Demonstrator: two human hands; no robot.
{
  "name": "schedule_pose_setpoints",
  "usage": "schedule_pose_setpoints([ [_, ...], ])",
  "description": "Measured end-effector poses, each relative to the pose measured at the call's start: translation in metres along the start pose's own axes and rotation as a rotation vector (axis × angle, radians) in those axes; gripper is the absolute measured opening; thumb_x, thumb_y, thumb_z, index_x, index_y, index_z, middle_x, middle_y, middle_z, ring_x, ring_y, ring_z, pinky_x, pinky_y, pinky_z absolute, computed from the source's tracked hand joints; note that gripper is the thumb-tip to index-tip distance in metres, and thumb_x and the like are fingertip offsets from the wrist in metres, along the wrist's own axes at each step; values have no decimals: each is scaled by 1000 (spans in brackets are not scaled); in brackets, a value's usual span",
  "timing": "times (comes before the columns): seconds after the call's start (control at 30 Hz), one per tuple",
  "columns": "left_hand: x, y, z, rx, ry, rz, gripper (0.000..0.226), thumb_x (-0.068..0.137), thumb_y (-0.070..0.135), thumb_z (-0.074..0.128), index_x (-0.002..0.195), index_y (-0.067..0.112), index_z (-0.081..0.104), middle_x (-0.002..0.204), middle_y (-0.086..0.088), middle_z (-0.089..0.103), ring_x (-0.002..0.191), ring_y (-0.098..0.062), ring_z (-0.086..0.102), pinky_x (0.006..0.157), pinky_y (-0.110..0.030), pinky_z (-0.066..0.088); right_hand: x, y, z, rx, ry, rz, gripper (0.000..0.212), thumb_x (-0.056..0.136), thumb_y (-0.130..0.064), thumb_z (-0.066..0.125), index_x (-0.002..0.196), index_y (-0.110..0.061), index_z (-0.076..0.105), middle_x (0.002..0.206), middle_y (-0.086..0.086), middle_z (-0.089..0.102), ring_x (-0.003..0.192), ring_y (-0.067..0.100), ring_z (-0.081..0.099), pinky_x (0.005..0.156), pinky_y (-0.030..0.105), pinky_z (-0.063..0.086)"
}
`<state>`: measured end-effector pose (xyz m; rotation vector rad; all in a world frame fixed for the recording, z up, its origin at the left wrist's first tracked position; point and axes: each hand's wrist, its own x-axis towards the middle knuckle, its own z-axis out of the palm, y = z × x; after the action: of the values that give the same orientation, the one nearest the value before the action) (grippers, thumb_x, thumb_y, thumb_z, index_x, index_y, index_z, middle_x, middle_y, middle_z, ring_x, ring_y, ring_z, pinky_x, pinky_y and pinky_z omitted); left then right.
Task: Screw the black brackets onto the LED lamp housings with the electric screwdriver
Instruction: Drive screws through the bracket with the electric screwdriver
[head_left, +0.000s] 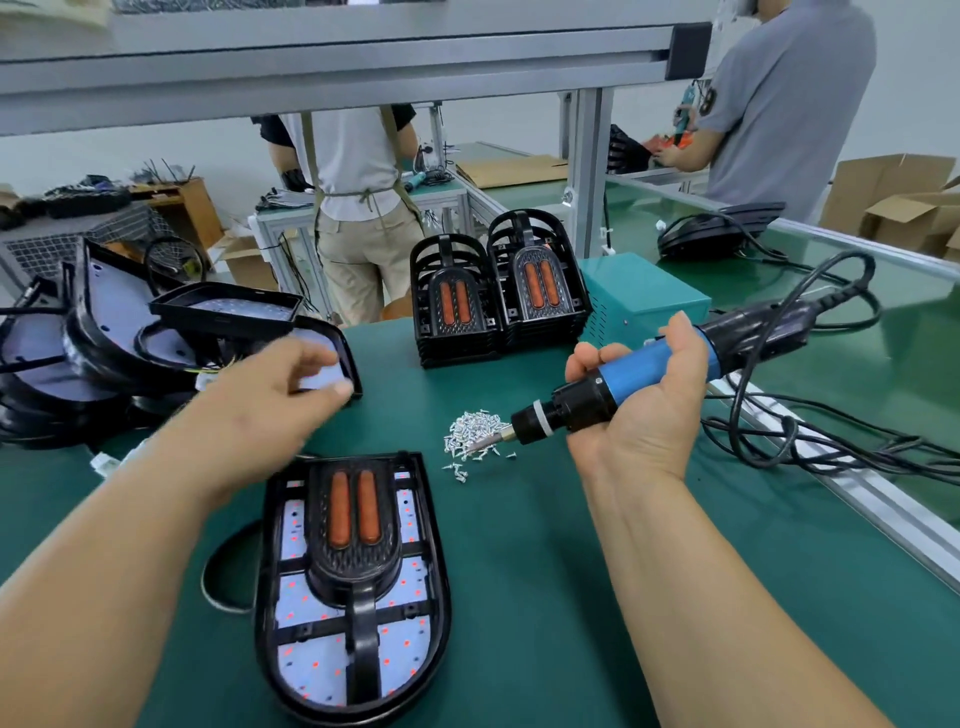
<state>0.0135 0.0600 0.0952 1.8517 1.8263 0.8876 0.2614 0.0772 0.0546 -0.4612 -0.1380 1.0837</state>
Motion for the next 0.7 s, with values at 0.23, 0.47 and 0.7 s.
schedule_pose_setpoints([
  [0.23,-48,-24,28,2,-208,-232,108,61,51,89,150,30,33,143,-1,30,125,-19,43,108,-29,34,-12,12,6,-27,-103,-9,36,90,-32,65,114,-16,45,63,3,48,55,21,48,56,29,49],
  [0.47,-46,-35,34,-59,-142,-228,99,68,42,87,150,31,32,129,7,23,110,-14,43,94,-23,30,-21,33,25,-166,-230,-57,40,82,-31,67,110,-13,45,60,4,48,50,21,48,53,31,48],
  [0.7,-48,-34,32,-60,-154,-209,98,69,44,84,150,32,31,124,9,22,103,-10,42,90,-19,29,-25,49,35,-274,-328,-107,26,79,-29,66,95,-17,48,53,3,48,45,21,47,52,31,47],
])
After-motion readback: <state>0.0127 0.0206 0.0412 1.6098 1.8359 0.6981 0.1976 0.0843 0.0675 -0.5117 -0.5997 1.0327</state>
